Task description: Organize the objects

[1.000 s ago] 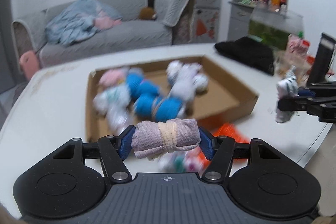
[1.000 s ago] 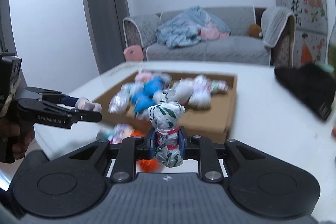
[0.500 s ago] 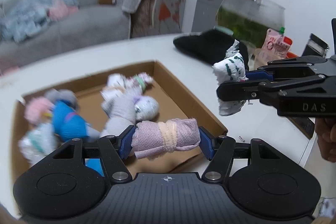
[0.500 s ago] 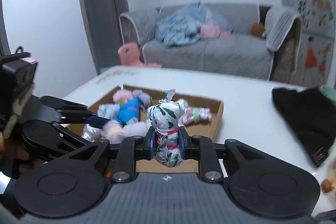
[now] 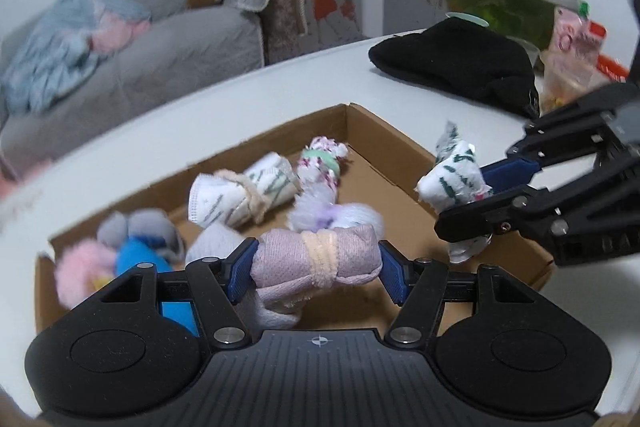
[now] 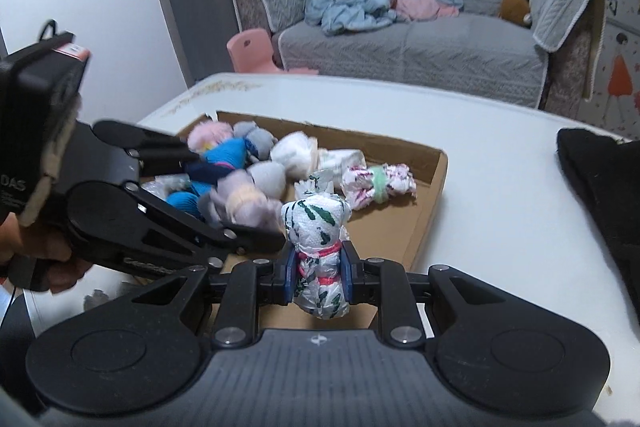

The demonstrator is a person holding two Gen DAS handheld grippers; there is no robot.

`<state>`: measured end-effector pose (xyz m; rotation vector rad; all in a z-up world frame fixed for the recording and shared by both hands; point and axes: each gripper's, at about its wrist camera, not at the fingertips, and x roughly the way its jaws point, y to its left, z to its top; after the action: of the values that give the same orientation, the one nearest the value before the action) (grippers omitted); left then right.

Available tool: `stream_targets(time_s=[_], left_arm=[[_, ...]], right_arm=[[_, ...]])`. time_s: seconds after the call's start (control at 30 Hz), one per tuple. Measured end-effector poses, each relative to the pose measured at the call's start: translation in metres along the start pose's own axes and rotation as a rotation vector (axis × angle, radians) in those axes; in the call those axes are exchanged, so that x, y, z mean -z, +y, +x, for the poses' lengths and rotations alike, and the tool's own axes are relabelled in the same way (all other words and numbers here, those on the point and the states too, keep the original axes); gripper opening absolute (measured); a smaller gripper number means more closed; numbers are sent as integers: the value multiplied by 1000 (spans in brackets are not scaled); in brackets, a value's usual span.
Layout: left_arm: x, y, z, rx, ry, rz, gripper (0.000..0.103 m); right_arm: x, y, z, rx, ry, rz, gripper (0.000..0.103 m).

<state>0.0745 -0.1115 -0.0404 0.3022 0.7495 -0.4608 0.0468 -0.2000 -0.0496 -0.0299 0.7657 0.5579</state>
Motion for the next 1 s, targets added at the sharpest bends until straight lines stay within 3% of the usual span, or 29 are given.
stream_targets(time_s=[0.13,0.4,0.73,1.0], left_arm=[[1,-4,9,-25,8,104,68],[11,-13,4,26,37,185,68],[-5,-11,34,9,59,169,69],[-17,-9,51,36,120,168,68]], right_arm=[[-7,0,15,-1,62,-28,20],[0,13,35,-45,175,-119,20],[-35,-7,57,39,197,-148,20],[-40,-12,70,48,244,-165,22]])
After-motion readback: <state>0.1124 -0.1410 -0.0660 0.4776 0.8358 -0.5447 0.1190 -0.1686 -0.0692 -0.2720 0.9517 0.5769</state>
